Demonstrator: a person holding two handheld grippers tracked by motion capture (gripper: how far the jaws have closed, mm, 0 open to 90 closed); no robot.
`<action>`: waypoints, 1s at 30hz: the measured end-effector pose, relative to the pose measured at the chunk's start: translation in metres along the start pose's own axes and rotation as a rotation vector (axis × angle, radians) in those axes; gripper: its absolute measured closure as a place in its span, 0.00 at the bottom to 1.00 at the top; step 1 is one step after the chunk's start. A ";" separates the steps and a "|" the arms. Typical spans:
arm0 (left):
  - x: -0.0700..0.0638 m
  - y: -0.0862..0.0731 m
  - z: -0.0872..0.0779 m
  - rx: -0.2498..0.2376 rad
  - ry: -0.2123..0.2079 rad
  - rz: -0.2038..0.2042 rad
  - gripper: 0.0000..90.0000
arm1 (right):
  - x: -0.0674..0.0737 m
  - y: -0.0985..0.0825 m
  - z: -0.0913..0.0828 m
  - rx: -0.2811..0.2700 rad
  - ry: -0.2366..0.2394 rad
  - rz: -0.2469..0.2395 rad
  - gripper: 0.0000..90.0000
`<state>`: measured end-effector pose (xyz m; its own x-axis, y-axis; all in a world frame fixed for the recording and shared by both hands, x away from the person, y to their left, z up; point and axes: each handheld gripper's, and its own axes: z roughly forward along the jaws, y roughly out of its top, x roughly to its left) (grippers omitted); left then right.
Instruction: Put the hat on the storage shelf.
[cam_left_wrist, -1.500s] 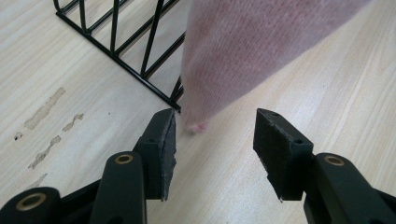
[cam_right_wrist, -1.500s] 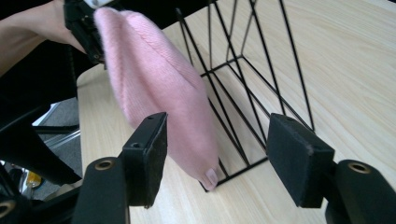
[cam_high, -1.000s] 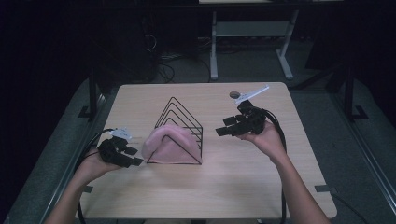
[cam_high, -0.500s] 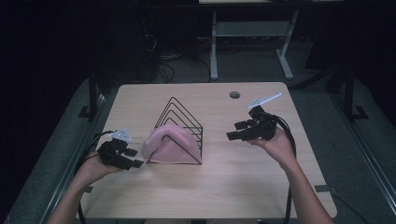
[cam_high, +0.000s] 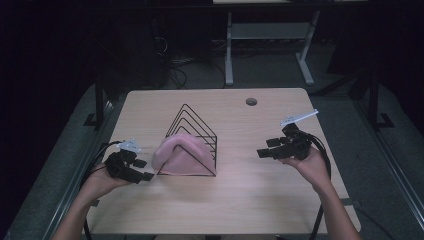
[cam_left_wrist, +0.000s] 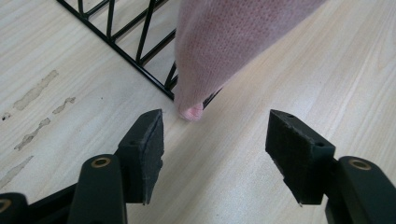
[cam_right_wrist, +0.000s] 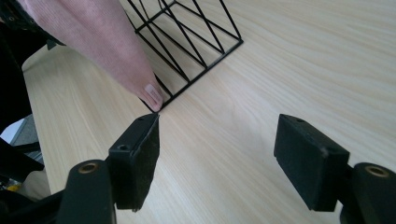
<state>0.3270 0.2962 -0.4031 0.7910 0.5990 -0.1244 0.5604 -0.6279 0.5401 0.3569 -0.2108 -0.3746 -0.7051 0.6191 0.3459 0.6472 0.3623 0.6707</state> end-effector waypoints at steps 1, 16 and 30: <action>0.000 0.000 0.000 0.002 0.003 -0.001 0.40 | -0.001 -0.002 -0.001 -0.004 -0.002 0.001 0.34; -0.003 -0.006 0.005 -0.043 0.009 -0.034 0.34 | -0.012 -0.042 -0.009 0.025 -0.046 0.046 0.33; -0.008 -0.013 0.006 -0.064 0.029 -0.038 0.33 | -0.020 -0.090 -0.016 0.003 -0.079 0.105 0.32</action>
<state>0.3145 0.2967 -0.4145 0.7617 0.6363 -0.1219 0.5719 -0.5719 0.5881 0.3081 -0.2665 -0.4311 -0.6082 0.7069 0.3612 0.7172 0.2943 0.6316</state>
